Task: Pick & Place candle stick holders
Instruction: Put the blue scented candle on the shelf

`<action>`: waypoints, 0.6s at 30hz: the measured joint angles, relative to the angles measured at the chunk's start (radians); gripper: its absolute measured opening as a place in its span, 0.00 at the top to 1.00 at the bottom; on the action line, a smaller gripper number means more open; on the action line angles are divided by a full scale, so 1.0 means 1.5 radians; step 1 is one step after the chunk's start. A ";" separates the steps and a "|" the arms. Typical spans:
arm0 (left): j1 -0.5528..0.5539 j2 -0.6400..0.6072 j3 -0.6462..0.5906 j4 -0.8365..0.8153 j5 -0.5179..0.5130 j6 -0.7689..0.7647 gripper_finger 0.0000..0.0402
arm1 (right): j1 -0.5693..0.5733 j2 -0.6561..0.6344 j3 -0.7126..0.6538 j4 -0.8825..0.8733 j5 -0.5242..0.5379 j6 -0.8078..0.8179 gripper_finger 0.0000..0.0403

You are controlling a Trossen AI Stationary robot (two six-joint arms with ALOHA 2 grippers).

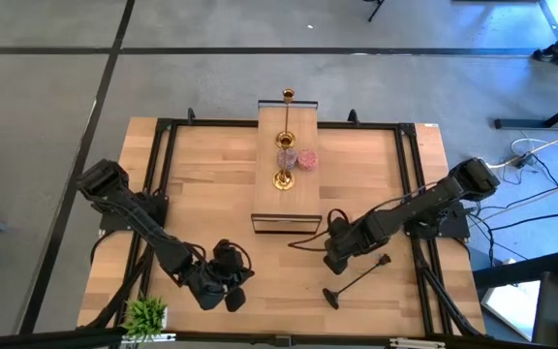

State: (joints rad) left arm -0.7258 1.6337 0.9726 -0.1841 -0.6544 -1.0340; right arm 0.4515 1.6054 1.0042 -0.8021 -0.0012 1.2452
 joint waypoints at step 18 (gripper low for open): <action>-0.009 -0.001 0.000 -0.005 -0.005 -0.003 1.00 | -0.005 0.069 -0.001 0.046 -0.021 0.021 0.07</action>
State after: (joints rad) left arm -0.7390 1.6325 0.9726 -0.1917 -0.6613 -1.0378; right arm 0.4444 1.7086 1.0035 -0.7329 -0.0322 1.2763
